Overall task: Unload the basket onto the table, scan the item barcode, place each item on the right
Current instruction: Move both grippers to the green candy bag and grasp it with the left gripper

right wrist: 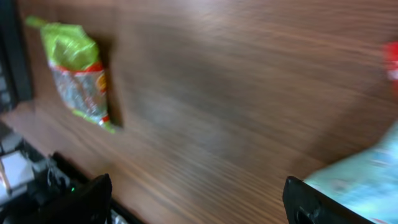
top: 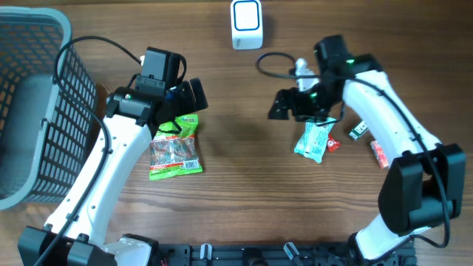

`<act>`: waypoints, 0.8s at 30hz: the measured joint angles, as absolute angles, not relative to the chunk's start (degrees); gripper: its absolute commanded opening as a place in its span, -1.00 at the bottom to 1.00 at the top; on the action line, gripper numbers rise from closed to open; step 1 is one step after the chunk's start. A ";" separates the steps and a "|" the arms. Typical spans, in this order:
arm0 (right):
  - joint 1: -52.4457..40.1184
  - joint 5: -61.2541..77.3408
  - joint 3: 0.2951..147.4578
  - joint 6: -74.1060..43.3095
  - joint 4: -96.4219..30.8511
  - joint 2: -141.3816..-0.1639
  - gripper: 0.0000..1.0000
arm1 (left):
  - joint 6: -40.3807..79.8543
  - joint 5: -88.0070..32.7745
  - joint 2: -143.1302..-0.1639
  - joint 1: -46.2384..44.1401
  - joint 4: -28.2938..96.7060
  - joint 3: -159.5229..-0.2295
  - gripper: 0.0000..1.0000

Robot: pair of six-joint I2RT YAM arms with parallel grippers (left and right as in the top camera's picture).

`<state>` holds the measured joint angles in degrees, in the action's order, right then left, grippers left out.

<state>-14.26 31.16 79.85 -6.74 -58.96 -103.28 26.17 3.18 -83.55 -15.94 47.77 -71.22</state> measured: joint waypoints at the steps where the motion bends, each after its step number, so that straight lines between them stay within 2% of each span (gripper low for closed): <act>1: -15.75 31.35 79.85 -7.31 -58.81 -103.28 0.78 | 26.20 3.18 -83.55 -15.94 47.57 -71.22 1.00; 10: -29.56 31.33 79.83 -10.46 -51.11 -103.28 0.78 | 26.72 3.16 -83.55 -7.94 51.68 -71.22 1.00; 19: -43.66 22.35 79.83 -16.08 -43.55 -103.28 0.75 | 26.87 3.16 -83.55 -0.64 53.89 -71.22 1.00; 24: -47.94 18.63 79.83 -16.71 -40.56 -103.39 0.76 | 26.87 2.96 -83.55 -0.36 54.04 -71.22 1.00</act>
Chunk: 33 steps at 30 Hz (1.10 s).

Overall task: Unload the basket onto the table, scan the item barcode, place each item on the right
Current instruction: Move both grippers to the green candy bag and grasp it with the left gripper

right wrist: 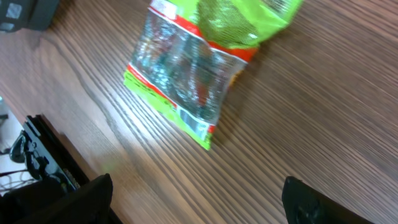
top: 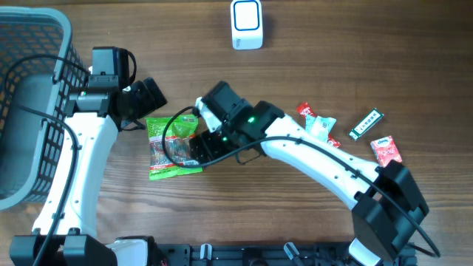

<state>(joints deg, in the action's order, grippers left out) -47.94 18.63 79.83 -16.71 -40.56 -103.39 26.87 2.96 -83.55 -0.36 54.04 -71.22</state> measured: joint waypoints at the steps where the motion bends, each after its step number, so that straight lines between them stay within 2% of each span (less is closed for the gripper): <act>1: -48.38 18.28 79.83 -16.91 -40.12 -103.57 0.75 | 26.87 2.55 -83.55 -0.36 54.06 -71.20 1.00; 7: -48.51 17.45 79.83 -18.68 -40.07 -105.14 0.75 | 26.87 -1.21 -83.55 -0.36 54.89 -71.20 1.00; 8: -48.51 17.45 79.83 -18.85 -40.05 -105.16 0.75 | 26.87 -1.45 -83.55 -0.36 54.89 -71.22 0.39; 9: -48.51 17.45 79.83 -18.87 -39.99 -105.16 0.75 | 26.87 -1.61 -83.55 -0.36 54.92 -71.22 -0.92; 15: -48.23 17.47 79.83 -19.27 -40.03 -105.19 0.70 | 29.56 -1.58 -83.55 -0.36 58.52 -69.45 -0.92; 17: -46.68 17.52 79.83 -19.75 -40.14 -105.19 0.93 | 31.20 -1.63 -83.55 -0.38 58.89 -64.84 -0.92; 18: -44.56 17.54 79.83 -20.38 -40.16 -105.19 0.95 | 31.92 -1.61 -83.55 -0.49 58.87 -63.55 -0.92; 19: -42.81 17.91 79.83 -20.36 -40.14 -105.19 0.95 | 32.34 -1.63 -83.57 -1.08 57.21 -57.32 -0.92; 24: -38.35 20.10 79.83 -19.81 -40.58 -105.19 0.96 | 36.01 -1.65 -83.46 -3.07 47.40 -46.22 -0.92; 33: -38.94 20.95 79.83 -19.20 -41.15 -105.19 0.97 | 38.92 -3.46 -83.46 -5.74 35.00 -41.60 -0.92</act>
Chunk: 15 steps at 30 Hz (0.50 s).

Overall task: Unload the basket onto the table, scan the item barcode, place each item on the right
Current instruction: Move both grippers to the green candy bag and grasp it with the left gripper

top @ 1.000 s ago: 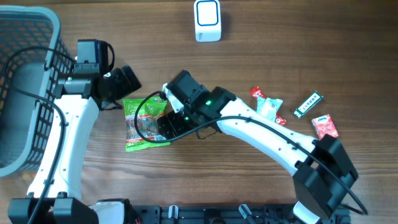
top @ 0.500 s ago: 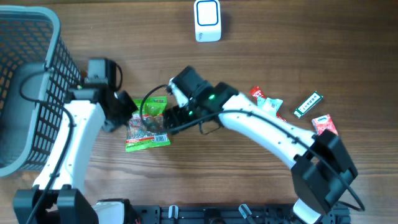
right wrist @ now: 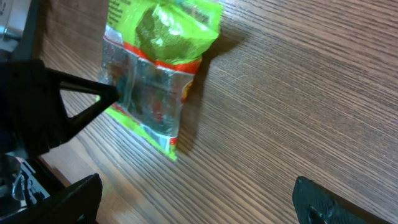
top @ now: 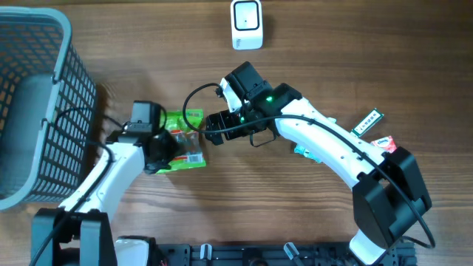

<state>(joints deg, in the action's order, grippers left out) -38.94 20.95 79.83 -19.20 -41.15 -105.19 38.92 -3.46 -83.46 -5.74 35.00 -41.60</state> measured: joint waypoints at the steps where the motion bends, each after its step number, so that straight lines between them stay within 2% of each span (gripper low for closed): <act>1: -38.94 20.95 79.83 -19.20 -41.21 -105.19 0.97 | 38.98 -4.16 -83.55 -7.31 33.82 -41.60 -0.92; 10: -38.83 17.32 79.83 -18.74 -44.66 -105.19 0.78 | 40.05 -5.93 -89.60 -20.88 26.87 -42.68 -0.92; 15: -35.57 15.97 79.81 -18.15 -47.16 -105.19 0.67 | 40.25 -9.58 -90.37 -22.15 26.00 -42.96 -0.92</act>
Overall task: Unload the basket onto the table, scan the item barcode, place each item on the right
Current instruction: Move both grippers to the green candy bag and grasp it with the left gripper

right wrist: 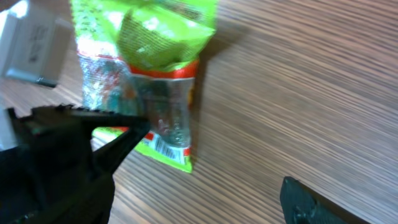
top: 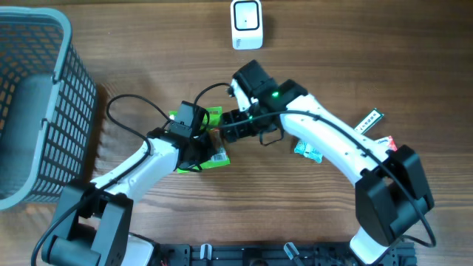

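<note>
A green snack packet with a clear middle lies on the wooden table; its barcode shows at the near end in the right wrist view. My left gripper is at the packet's left edge, and its black fingers meet in a wedge on the packet, shut on it. My right gripper hangs just right of the packet, open wide, with nothing between its fingers. The white scanner stands at the table's far edge.
A grey mesh basket fills the far left. Small packets lie at the right: a teal one, a green and white stick and a red one. A black cable loops over the left arm.
My left gripper and the green packet have both shifted right, toward the right gripper. The left fingers now lie on the packet instead of just beside it. My right gripper stays open.
At first my left gripper was over the packet and my right was by the small packets on the right. Then the right gripper was at the packet and the left back near the basket. Later the left came to the packet's left edge, and now grips it.
</note>
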`<act>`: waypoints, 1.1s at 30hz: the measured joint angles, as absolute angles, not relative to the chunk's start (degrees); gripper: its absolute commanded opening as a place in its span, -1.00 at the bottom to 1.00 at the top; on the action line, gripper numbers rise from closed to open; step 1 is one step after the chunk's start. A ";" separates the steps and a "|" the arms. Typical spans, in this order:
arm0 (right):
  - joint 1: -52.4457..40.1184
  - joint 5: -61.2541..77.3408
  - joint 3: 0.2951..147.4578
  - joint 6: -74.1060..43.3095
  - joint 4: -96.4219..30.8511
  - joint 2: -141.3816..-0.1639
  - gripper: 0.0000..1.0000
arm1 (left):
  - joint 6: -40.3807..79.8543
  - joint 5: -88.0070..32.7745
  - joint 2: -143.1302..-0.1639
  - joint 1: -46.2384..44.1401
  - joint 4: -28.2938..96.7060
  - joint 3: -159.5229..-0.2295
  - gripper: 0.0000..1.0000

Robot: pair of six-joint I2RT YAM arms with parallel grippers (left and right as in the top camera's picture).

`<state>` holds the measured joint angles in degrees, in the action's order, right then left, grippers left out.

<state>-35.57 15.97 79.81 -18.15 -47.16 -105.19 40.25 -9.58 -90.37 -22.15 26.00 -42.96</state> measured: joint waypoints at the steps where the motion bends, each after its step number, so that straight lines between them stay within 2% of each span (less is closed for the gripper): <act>1: -34.37 15.99 79.81 -17.91 -47.77 -105.19 0.61 | 40.25 -11.46 -90.61 -22.17 25.41 -42.94 -0.92; 6: -28.73 18.44 79.77 -13.98 -49.93 -105.10 0.61 | 40.27 -18.20 -91.55 -25.23 22.55 -42.50 -0.86; 11: -18.57 24.82 79.64 -10.31 -51.09 -103.04 0.66 | 42.48 -20.97 -91.74 -32.80 21.06 -42.37 -0.93; 13: -17.28 27.33 79.64 -7.57 -52.73 -102.48 0.68 | 42.85 -22.04 -91.83 -34.46 21.91 -42.50 -0.93; 19: -17.87 32.27 79.61 -2.33 -53.60 -102.39 0.50 | 43.03 -16.75 -92.38 -37.21 40.51 -51.42 -0.92; 21: -19.09 34.35 79.61 0.16 -52.12 -102.39 0.56 | 43.00 -12.12 -92.38 -36.73 44.03 -54.63 -0.92; 22: -20.05 34.63 79.59 0.93 -50.52 -102.39 0.67 | 43.00 -10.55 -92.38 -36.10 45.82 -55.70 -0.92; 23: -21.21 34.50 79.55 1.67 -48.97 -102.39 0.94 | 43.00 -9.61 -92.38 -34.96 47.03 -56.34 -0.92; 24: -22.37 34.04 79.53 2.13 -47.03 -102.39 0.99 | 43.00 -9.06 -92.38 -33.15 47.66 -56.60 -0.92; 28: -26.35 31.05 79.53 2.94 -40.97 -102.39 0.99 | 43.03 -10.02 -92.38 -26.02 48.25 -56.62 -0.92; 33: -26.44 30.30 79.53 3.14 -40.62 -102.39 1.00 | 45.45 -12.49 -92.44 -27.51 43.83 -54.37 -0.92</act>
